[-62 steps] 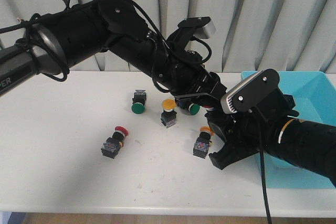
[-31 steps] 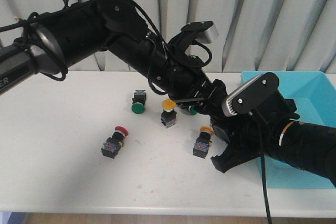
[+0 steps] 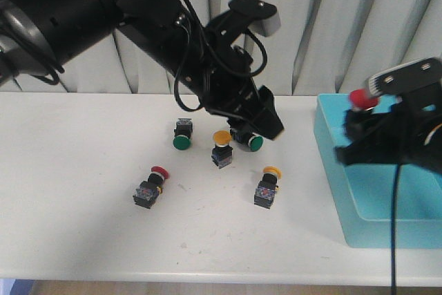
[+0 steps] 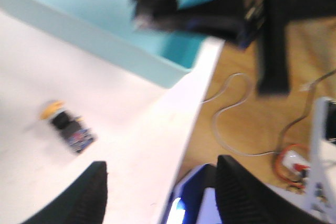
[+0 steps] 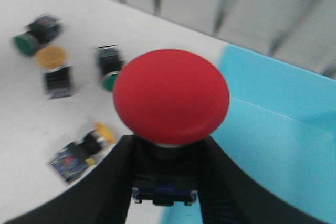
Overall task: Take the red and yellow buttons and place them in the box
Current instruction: 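Carry the red button with the right gripper into the blue box and release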
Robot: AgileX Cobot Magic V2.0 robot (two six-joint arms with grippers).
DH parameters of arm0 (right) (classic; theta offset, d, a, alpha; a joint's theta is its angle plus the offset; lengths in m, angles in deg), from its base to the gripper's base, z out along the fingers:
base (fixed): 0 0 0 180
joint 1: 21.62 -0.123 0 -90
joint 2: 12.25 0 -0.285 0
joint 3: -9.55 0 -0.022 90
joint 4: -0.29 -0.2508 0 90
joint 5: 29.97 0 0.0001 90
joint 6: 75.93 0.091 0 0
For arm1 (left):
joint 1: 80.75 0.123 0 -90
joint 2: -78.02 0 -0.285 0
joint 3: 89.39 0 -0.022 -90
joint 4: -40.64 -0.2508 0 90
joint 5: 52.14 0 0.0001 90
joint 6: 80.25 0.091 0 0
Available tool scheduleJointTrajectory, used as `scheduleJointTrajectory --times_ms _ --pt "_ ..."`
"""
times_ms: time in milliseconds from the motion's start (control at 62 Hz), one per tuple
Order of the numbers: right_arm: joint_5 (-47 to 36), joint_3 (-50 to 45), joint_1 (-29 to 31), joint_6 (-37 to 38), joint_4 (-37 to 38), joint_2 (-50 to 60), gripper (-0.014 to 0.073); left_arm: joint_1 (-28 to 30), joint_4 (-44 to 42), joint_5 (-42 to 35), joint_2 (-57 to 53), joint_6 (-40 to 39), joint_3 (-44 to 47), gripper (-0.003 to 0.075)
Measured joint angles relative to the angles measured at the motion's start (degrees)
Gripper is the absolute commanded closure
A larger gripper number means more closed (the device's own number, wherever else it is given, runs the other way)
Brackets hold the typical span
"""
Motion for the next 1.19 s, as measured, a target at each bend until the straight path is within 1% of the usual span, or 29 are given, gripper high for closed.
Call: scheduleJointTrajectory --times_ms 97,194,323,339,452,646,726,807,936,1017,1098,1194 --pt "1.3 2.2 5.2 3.0 -0.1 -1.1 0.0596 0.0 -7.2 -0.1 0.0 -3.3 -2.2 0.0372" --pt "3.3 4.5 8.5 4.9 -0.1 -3.3 0.0595 0.0 -14.8 -0.7 0.0 -6.8 -3.6 0.0444" --pt "6.2 7.5 10.4 5.8 0.0 -9.6 0.0594 0.0 -25.7 -2.2 0.0 -11.0 -3.8 0.0584" --pt "6.5 7.8 10.4 5.8 0.0 -10.5 0.0593 0.0 -26.7 -2.4 0.0 -11.4 -3.8 0.0610" --pt "7.5 10.3 10.5 6.4 0.0 -17.4 0.0589 0.0 -32.1 -3.1 0.0 -13.5 -3.8 0.0729" --pt "8.0 17.1 10.5 7.6 0.0 -28.8 0.0576 0.3 -33.8 -3.3 0.0 -14.2 -3.8 0.0727" --pt "9.6 20.3 10.5 7.7 0.0 -33.3 0.0554 0.4 -33.9 -3.4 0.0 -14.2 -3.9 0.0727" --pt "11.5 23.6 10.5 7.7 0.0 -37.3 0.0514 0.5 -33.9 -3.4 0.0 -14.3 -3.9 0.0726" --pt "15.3 27.8 10.5 7.9 0.0 -42.2 0.0413 0.5 -33.9 -3.4 0.0 -15.0 -3.9 0.0724" --pt "17.1 29.9 10.5 7.9 0.0 -44.6 0.0324 0.5 -33.9 -3.4 0.0 -15.5 -3.9 0.0722" --pt "18.2 30.7 10.5 7.9 0.1 -46.2 0.0243 0.5 -33.9 -3.4 0.0 -15.6 -3.9 0.0715" --pt "18.6 30.8 10.5 7.9 -0.1 -47.4 0.0167 0.5 -33.9 -3.4 0.0 -15.7 -3.9 0.0704"
